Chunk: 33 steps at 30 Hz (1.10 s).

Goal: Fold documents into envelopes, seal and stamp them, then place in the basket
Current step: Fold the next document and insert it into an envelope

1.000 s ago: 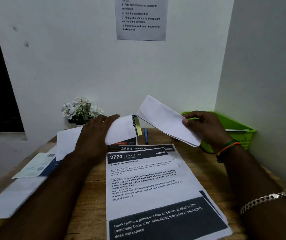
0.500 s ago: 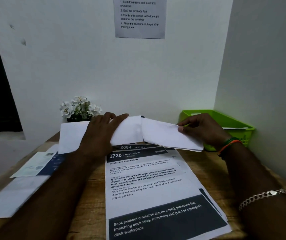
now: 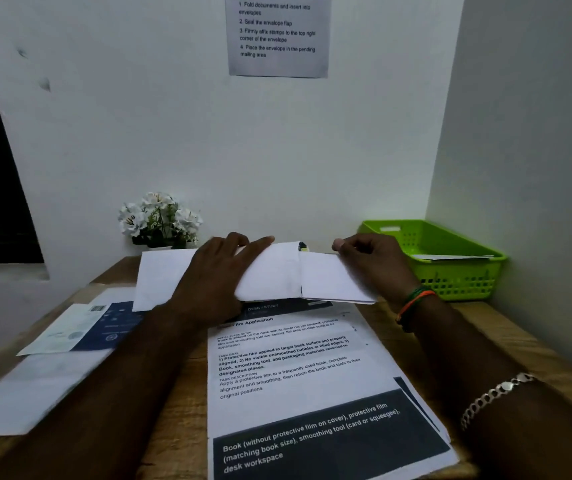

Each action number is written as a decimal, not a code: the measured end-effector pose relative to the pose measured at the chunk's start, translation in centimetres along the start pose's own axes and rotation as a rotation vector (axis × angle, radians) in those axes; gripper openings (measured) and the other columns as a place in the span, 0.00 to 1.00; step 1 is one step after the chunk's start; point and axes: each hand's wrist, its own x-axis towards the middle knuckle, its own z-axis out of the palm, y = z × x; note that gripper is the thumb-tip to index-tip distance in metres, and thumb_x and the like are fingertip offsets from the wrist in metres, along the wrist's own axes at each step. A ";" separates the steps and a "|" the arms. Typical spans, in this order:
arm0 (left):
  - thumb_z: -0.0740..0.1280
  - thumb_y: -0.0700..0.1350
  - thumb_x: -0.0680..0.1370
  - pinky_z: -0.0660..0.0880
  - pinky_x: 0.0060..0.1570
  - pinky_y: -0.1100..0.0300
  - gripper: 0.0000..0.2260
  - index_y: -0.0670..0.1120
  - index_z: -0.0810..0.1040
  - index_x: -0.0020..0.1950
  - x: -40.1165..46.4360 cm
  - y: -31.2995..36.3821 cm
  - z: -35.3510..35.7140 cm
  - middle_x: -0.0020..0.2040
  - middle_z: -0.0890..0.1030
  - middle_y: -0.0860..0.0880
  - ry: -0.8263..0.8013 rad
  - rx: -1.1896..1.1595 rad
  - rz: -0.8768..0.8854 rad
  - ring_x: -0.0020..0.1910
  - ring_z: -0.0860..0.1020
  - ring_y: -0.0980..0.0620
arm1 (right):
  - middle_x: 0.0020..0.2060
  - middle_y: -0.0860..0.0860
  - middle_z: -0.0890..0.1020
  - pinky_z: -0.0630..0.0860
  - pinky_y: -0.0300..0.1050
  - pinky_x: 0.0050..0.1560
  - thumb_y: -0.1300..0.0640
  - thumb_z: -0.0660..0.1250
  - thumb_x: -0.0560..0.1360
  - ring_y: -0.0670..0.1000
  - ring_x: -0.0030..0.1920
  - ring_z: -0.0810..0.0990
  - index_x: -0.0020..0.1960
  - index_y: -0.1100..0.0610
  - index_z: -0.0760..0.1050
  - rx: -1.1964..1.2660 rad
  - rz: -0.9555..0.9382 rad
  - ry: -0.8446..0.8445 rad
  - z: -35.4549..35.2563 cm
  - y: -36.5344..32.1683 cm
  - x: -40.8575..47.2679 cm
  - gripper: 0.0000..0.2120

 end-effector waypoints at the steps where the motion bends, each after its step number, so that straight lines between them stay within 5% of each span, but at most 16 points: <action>1: 0.77 0.47 0.60 0.66 0.60 0.52 0.55 0.61 0.52 0.82 -0.1 0.1 0.1 0.68 0.67 0.50 -0.006 -0.012 0.006 0.60 0.69 0.46 | 0.39 0.60 0.85 0.70 0.42 0.38 0.52 0.71 0.78 0.48 0.37 0.76 0.45 0.62 0.85 0.007 0.014 0.010 0.4 0.0 -0.1 0.13; 6: 0.77 0.48 0.61 0.66 0.63 0.49 0.55 0.60 0.52 0.82 -0.3 -0.4 0.2 0.68 0.67 0.48 0.007 -0.019 -0.034 0.60 0.69 0.44 | 0.41 0.56 0.82 0.72 0.48 0.42 0.45 0.66 0.80 0.52 0.39 0.77 0.50 0.60 0.81 0.083 0.146 0.054 -0.5 -0.5 0.3 0.18; 10: 0.77 0.48 0.62 0.66 0.65 0.47 0.54 0.59 0.53 0.83 -0.6 -0.9 -0.2 0.68 0.68 0.48 0.022 -0.017 -0.085 0.61 0.69 0.43 | 0.33 0.54 0.78 0.67 0.40 0.31 0.57 0.71 0.77 0.50 0.26 0.73 0.46 0.58 0.78 0.261 0.300 0.081 -1.7 -0.5 0.1 0.05; 15: 0.77 0.49 0.62 0.65 0.65 0.48 0.53 0.58 0.54 0.83 -0.4 0.0 -0.1 0.68 0.68 0.48 0.032 -0.003 -0.055 0.60 0.69 0.43 | 0.30 0.59 0.79 0.67 0.37 0.25 0.69 0.72 0.74 0.49 0.24 0.73 0.43 0.63 0.79 0.184 0.149 0.002 -0.3 -1.2 -1.1 0.04; 23: 0.78 0.50 0.63 0.65 0.65 0.47 0.53 0.59 0.53 0.82 -0.4 -0.7 -0.2 0.68 0.67 0.48 0.055 -0.012 -0.108 0.61 0.67 0.44 | 0.35 0.61 0.81 0.66 0.36 0.25 0.63 0.71 0.76 0.49 0.27 0.75 0.47 0.66 0.80 0.166 0.166 0.020 -0.3 -1.2 -1.2 0.05; 33: 0.74 0.55 0.61 0.65 0.62 0.49 0.54 0.58 0.51 0.83 0.2 1.2 0.4 0.66 0.66 0.49 0.049 0.012 -0.032 0.58 0.67 0.45 | 0.37 0.53 0.81 0.70 0.31 0.29 0.69 0.68 0.77 0.47 0.34 0.76 0.52 0.65 0.83 0.123 0.043 -0.225 1.6 -1.9 -2.6 0.07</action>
